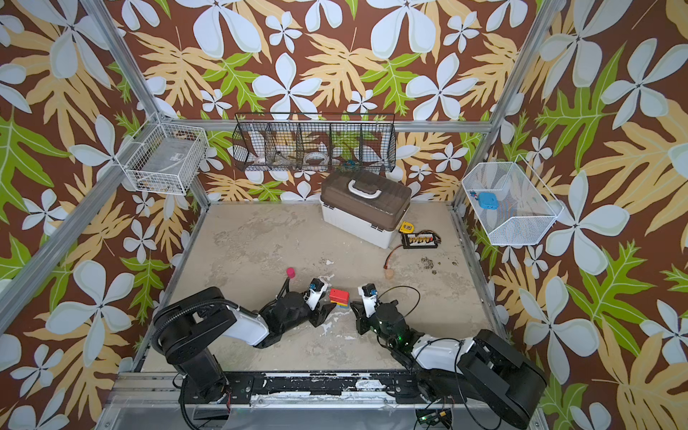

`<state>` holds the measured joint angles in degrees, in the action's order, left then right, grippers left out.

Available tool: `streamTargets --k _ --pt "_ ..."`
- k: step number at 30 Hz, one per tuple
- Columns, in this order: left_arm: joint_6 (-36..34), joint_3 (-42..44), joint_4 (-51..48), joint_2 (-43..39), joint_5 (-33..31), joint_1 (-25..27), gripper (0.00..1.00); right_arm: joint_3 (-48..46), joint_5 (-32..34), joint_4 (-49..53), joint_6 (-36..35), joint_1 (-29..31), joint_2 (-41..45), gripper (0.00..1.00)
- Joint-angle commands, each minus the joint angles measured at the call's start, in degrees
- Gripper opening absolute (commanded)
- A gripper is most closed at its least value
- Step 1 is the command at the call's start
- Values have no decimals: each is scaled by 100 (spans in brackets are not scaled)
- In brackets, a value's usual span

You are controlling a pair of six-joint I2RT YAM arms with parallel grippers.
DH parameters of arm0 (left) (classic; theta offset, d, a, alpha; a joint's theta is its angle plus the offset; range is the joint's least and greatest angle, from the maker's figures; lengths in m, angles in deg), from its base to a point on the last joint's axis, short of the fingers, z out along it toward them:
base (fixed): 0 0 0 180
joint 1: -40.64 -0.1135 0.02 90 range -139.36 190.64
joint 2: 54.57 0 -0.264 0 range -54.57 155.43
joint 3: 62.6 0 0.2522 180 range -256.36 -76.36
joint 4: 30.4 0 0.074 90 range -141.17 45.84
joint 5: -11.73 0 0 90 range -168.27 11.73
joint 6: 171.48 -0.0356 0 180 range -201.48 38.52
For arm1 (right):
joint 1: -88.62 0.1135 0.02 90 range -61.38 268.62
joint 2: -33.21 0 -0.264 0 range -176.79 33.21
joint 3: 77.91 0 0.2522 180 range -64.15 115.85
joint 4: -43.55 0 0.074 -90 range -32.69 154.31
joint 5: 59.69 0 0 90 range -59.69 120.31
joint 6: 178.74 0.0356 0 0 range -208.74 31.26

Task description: Build the wood block tower

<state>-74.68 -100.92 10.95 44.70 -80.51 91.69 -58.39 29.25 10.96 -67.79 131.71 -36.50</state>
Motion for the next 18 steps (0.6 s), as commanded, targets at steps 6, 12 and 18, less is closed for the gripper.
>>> streamTargets --k 6,12,18 --pt "-31 -23 159 -30 75 -3 58 -69 -175 -546 -168 15 -414 19" --pt "-44 -14 158 -74 136 -3 54 85 -245 -586 -232 117 -715 19" --pt "-59 -23 157 -74 176 2 54 179 -172 -500 -184 112 -850 19"
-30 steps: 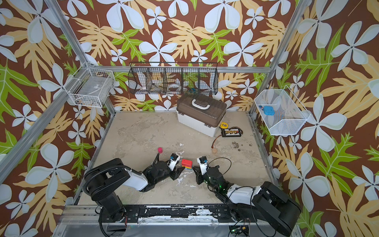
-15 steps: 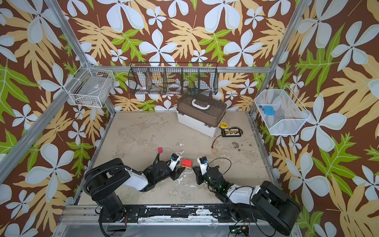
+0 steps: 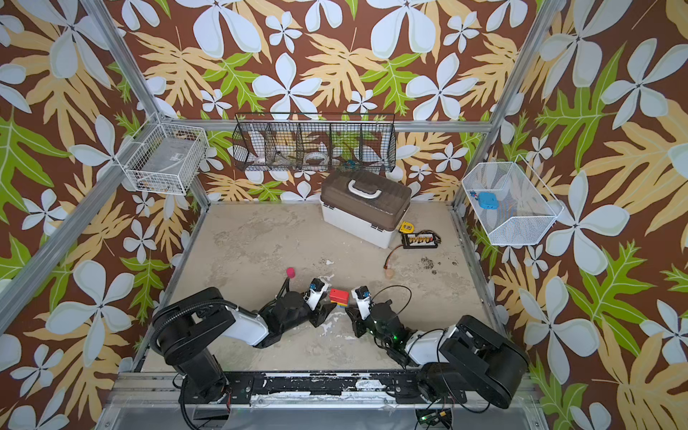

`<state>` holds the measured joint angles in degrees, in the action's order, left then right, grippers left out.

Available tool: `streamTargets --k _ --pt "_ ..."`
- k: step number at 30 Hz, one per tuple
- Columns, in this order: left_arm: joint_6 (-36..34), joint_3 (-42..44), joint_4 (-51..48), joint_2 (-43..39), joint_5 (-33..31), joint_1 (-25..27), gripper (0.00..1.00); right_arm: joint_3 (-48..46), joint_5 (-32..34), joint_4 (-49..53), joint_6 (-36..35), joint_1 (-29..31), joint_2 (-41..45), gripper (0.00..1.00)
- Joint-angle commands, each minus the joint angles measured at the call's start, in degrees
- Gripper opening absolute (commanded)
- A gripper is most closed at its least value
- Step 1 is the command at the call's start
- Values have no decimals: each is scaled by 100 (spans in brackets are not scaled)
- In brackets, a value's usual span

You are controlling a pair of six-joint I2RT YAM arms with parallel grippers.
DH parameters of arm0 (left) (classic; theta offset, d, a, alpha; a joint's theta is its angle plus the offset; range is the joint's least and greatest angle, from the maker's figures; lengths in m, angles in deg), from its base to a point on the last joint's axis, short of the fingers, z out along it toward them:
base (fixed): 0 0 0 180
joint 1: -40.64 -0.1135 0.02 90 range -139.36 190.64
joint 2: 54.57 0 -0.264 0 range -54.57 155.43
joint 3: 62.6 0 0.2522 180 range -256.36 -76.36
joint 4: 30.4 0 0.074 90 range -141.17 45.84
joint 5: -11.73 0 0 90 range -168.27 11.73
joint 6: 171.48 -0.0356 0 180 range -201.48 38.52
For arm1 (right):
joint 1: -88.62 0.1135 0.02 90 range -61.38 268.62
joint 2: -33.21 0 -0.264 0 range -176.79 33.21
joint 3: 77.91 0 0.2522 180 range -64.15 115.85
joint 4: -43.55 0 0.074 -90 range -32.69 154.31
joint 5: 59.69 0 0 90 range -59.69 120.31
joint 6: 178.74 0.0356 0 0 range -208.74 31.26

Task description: Build the wood block tower

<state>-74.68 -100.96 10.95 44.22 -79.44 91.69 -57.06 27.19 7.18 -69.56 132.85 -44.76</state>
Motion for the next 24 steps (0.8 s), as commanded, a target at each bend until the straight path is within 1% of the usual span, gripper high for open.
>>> streamTargets --k 1,24 --pt "-64 -19 156 -22 73 6 54 77 97 -69 19 2 -42 19" --pt "-124 -115 101 27 218 8 51 306 355 205 191 6 -251 14"
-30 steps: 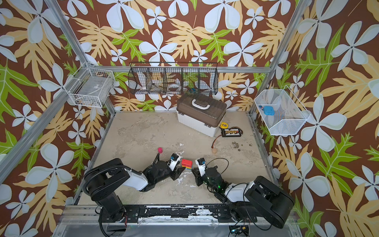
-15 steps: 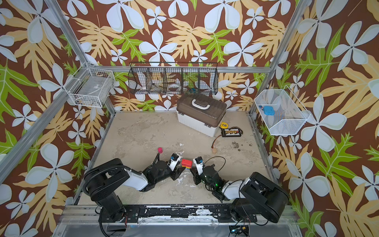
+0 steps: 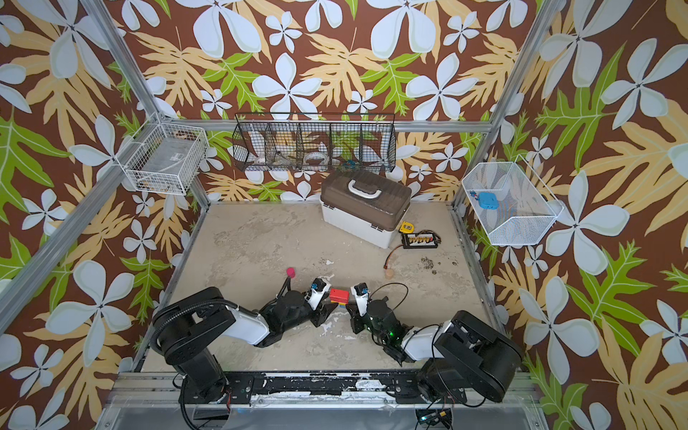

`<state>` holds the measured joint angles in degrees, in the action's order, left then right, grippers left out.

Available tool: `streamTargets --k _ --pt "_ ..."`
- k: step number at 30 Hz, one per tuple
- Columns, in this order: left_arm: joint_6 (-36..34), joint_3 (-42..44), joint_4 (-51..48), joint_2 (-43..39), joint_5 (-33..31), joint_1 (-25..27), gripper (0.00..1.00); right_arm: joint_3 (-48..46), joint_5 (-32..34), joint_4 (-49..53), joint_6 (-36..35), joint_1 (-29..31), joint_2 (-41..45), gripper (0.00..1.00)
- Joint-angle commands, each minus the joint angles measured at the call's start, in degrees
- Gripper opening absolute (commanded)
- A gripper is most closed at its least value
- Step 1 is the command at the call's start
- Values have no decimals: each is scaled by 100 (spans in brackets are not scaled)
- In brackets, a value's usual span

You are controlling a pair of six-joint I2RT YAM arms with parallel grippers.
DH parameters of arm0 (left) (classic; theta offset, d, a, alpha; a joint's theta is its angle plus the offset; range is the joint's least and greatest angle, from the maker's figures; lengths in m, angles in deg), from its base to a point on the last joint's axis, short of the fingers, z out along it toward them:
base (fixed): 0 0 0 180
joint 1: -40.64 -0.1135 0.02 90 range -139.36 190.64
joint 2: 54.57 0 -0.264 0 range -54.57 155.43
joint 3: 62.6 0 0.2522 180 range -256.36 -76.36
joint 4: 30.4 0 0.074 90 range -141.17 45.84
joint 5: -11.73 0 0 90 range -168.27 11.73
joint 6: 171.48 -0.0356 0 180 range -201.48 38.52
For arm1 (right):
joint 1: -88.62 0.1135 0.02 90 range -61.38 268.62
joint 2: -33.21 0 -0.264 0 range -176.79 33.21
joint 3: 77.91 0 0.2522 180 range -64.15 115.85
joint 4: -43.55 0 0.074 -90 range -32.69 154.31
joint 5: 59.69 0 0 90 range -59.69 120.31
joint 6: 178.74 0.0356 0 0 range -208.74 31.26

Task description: Build the wood block tower

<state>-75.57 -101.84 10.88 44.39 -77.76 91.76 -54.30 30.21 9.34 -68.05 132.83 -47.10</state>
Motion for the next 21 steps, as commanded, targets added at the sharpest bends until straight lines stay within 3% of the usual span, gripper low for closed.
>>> streamTargets --k 1,12,21 --pt "-32 -36 100 7 58 2 51 35 53 -11 41 2 -12 14" --pt "-35 -3 92 -16 55 -4 50 -19 9 -68 32 1 65 13" --pt "114 419 60 -784 -48 -2 52 -543 528 -84 137 7 1039 16"
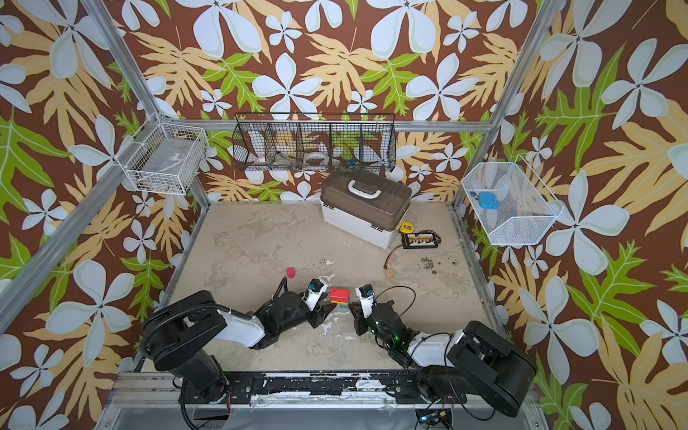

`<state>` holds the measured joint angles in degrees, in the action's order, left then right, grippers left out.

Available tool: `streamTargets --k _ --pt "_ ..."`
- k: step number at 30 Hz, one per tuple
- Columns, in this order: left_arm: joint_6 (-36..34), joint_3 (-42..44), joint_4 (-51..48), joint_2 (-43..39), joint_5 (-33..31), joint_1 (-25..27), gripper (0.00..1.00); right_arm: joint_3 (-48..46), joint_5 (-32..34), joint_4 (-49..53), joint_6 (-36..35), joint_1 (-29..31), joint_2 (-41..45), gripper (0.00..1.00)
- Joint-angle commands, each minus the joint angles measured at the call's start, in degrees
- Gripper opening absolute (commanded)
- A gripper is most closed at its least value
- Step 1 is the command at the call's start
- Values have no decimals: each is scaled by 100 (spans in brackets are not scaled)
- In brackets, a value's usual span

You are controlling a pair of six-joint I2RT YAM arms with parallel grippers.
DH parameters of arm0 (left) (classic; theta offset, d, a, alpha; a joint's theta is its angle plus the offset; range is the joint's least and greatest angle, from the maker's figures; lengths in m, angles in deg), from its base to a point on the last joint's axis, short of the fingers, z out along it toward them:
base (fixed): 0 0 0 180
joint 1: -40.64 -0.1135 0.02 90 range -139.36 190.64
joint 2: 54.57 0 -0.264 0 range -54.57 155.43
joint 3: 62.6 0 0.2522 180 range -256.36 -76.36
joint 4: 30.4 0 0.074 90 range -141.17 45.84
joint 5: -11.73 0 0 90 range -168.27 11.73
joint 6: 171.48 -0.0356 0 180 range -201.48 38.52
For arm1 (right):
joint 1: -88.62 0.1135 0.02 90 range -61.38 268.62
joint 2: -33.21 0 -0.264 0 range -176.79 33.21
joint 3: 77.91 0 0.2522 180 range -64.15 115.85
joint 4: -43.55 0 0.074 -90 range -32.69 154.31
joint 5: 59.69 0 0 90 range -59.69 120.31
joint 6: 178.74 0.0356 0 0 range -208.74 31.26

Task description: Build the wood block tower

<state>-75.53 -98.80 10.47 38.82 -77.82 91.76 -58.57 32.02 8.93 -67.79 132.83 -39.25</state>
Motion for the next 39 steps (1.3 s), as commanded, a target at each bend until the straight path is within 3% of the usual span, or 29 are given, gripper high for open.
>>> streamTargets --k 1,5,9,19,39 --pt "144 186 78 -379 -49 2 52 -172 455 -5 162 1 370 15" --pt "402 512 -27 -1117 -285 -4 52 -281 1023 597 439 1 1179 18" --pt "780 444 -591 -1571 -1166 -18 52 -388 1259 1140 623 4 1995 18" --pt "1238 -316 -1536 -1204 -1529 -254 52 -662 1485 2075 839 2 3458 25" --pt "1347 -802 -1754 -578 -1160 -257 51 -396 1172 1891 726 1 2718 24"
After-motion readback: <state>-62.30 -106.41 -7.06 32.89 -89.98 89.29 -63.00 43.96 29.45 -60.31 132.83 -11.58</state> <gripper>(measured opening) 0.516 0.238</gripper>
